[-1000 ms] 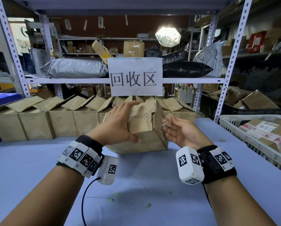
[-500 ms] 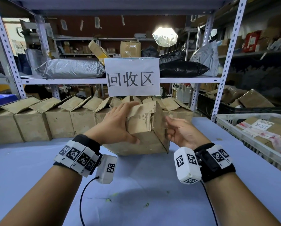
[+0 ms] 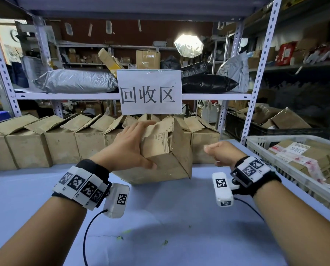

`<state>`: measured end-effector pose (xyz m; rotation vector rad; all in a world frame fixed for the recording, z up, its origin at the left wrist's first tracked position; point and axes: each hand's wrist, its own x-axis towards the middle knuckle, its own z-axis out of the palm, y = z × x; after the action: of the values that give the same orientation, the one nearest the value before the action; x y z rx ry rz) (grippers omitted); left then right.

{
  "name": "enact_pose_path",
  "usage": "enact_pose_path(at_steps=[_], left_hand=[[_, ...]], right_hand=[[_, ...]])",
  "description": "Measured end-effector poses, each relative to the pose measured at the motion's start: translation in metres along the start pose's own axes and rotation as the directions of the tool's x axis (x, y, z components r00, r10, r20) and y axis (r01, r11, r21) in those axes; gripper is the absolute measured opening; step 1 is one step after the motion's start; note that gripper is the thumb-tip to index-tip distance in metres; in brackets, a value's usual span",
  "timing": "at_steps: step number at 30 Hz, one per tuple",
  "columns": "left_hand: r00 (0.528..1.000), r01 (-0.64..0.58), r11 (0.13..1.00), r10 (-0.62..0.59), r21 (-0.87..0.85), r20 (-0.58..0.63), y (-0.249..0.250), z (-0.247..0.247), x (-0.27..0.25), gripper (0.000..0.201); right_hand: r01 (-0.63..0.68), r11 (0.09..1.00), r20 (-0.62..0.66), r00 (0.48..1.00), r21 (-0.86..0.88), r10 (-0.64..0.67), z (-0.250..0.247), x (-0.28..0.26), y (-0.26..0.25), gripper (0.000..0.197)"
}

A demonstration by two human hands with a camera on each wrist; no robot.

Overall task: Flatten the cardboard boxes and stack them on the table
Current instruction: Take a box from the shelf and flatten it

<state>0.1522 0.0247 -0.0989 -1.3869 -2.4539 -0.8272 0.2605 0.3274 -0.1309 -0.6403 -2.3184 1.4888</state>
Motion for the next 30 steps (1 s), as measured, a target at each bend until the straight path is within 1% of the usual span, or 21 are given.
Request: enact_pose_path(at_steps=[1,2,3,5,6,7,9,10,11,12,14,15,16,18,21,22,23,27,29,30], left_hand=[[1.000,-0.008,1.000,0.008,0.014,0.003,0.001,0.001,0.001,0.117],[1.000,-0.013,1.000,0.012,0.028,0.007,0.001,0.002,0.001,0.117],[1.000,-0.014,0.999,0.013,0.039,0.013,0.002,0.003,0.002,0.118],[1.000,-0.013,0.999,0.012,0.050,0.021,0.004,0.004,0.001,0.117],[1.000,-0.012,0.999,0.011,0.053,0.025,0.005,0.005,0.001,0.117],[0.999,-0.012,0.998,0.010,0.058,0.031,0.006,0.005,0.001,0.116],[0.999,-0.008,0.997,0.005,0.072,0.044,0.008,0.005,0.001,0.117],[0.999,-0.007,0.997,0.003,0.079,0.050,0.009,0.005,0.001,0.117],[0.999,-0.007,0.996,0.002,0.084,0.054,0.010,0.005,0.002,0.118],[0.998,-0.009,0.996,0.004,0.088,0.058,0.010,0.005,0.002,0.118],[0.998,-0.014,0.995,0.008,0.095,0.064,0.010,0.006,0.001,0.118],[0.998,-0.015,0.995,0.008,0.098,0.066,0.009,0.006,0.001,0.118],[0.998,-0.014,0.995,0.007,0.098,0.067,0.009,0.006,0.001,0.119],[0.998,-0.011,0.996,0.005,0.094,0.068,0.009,0.006,0.001,0.119],[0.998,-0.010,0.996,0.004,0.093,0.070,0.010,0.006,0.001,0.119],[0.998,-0.007,0.996,0.000,0.092,0.071,0.010,0.007,0.001,0.119],[0.998,-0.003,0.996,-0.003,0.092,0.070,0.011,0.007,0.001,0.119],[0.997,-0.013,0.996,0.006,0.092,0.072,0.013,0.009,0.001,0.121],[0.997,-0.021,0.996,0.015,0.081,0.071,0.013,0.009,-0.001,0.121],[0.997,-0.024,0.996,0.018,0.082,0.070,0.014,0.009,-0.001,0.121]], right_hand=[[-0.007,0.987,-0.008,1.000,-0.158,0.005,-0.007,0.006,0.002,0.008],[-0.024,0.946,-0.016,1.000,-0.323,0.019,-0.013,0.013,0.004,0.008],[-0.049,0.882,-0.024,0.999,-0.469,0.043,-0.018,0.020,0.007,0.012],[-0.077,0.713,-0.028,0.996,-0.696,0.080,-0.026,0.030,0.012,0.016],[-0.078,0.622,-0.028,0.995,-0.779,0.091,-0.028,0.034,0.014,0.023],[-0.089,0.568,-0.036,0.994,-0.818,0.105,-0.030,0.039,0.018,0.027],[-0.095,0.492,-0.035,0.991,-0.865,0.130,-0.030,0.045,0.026,0.023],[-0.083,0.447,-0.021,0.990,-0.890,0.141,-0.028,0.048,0.032,0.029],[-0.083,0.412,-0.017,0.987,-0.907,0.160,-0.025,0.052,0.037,0.039],[-0.091,0.390,-0.020,0.983,-0.916,0.185,-0.024,0.055,0.043,0.047],[-0.099,0.415,0.001,0.972,-0.904,0.234,-0.021,0.059,0.047,0.049],[-0.088,0.406,0.008,0.974,-0.910,0.228,-0.022,0.062,0.050,0.046],[-0.080,0.377,-0.002,0.979,-0.923,0.204,-0.023,0.063,0.050,0.041],[-0.074,0.316,-0.040,0.993,-0.946,0.113,-0.027,0.063,0.046,0.035],[-0.061,0.316,-0.051,0.998,-0.947,0.040,-0.028,0.057,0.036,0.015],[-0.064,0.317,-0.051,0.997,-0.946,0.050,-0.027,0.054,0.035,0.008],[-0.058,0.314,-0.038,0.997,-0.948,0.070,-0.026,0.052,0.033,0.005],[0.024,0.251,0.070,0.982,-0.968,0.177,-0.021,0.048,0.037,0.016],[0.044,0.226,0.089,0.978,-0.973,0.191,-0.020,0.047,0.032,0.021],[0.032,0.215,0.072,0.981,-0.976,0.182,-0.018,0.045,0.028,0.023]])
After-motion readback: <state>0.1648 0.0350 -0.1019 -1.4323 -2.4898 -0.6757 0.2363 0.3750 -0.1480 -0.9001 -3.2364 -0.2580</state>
